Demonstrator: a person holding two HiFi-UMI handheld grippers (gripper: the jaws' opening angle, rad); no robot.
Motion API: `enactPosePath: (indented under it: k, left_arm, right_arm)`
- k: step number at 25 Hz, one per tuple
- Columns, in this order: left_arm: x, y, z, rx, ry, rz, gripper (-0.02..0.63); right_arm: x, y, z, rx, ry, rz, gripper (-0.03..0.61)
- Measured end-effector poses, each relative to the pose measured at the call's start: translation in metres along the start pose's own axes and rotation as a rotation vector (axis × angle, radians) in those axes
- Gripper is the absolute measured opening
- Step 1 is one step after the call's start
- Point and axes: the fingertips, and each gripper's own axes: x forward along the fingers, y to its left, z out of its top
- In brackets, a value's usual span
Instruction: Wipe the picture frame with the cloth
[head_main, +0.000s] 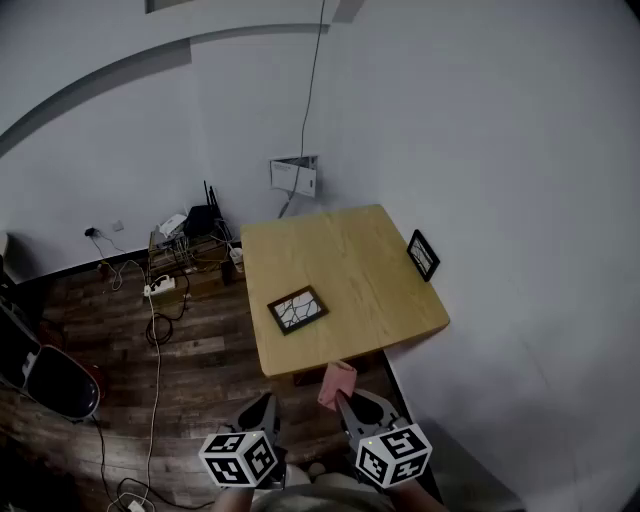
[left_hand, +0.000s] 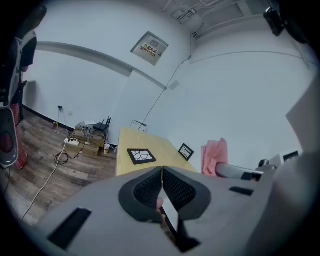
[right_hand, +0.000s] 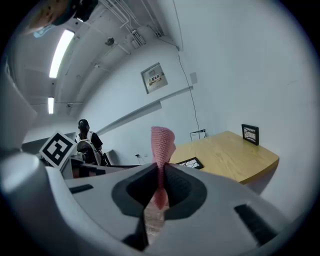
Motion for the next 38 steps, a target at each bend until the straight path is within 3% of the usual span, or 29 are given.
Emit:
enactPosePath:
  k: [9, 16, 20, 28, 38]
  left_arm:
    - [-0.013, -0.004, -0.009, 0.005, 0.0, 0.018, 0.003]
    - [-0.01, 0.004, -0.012, -0.005, 0.022, 0.042, 0.004]
    - [0.002, 0.005, -0.012, 0.003, 0.042, 0.025, 0.003]
    - [0.05, 0.029, 0.0, -0.02, 0.085, 0.022, 0.005]
    - [0.129, 0.092, 0.031, -0.078, 0.147, 0.048, 0.004]
  right_arm:
    - [-0.011, -0.001, -0.004, 0.004, 0.003, 0.015, 0.018]
    - [-0.005, 0.002, -0.003, 0.076, -0.006, 0.083, 0.018]
    - [0.007, -0.005, -0.006, 0.08, 0.009, 0.059, 0.018]
    - [0.052, -0.029, -0.008, 0.073, 0.063, 0.022, 0.018]
    - [0.157, -0.052, 0.014, 0.025, 0.129, 0.036, 0.018]
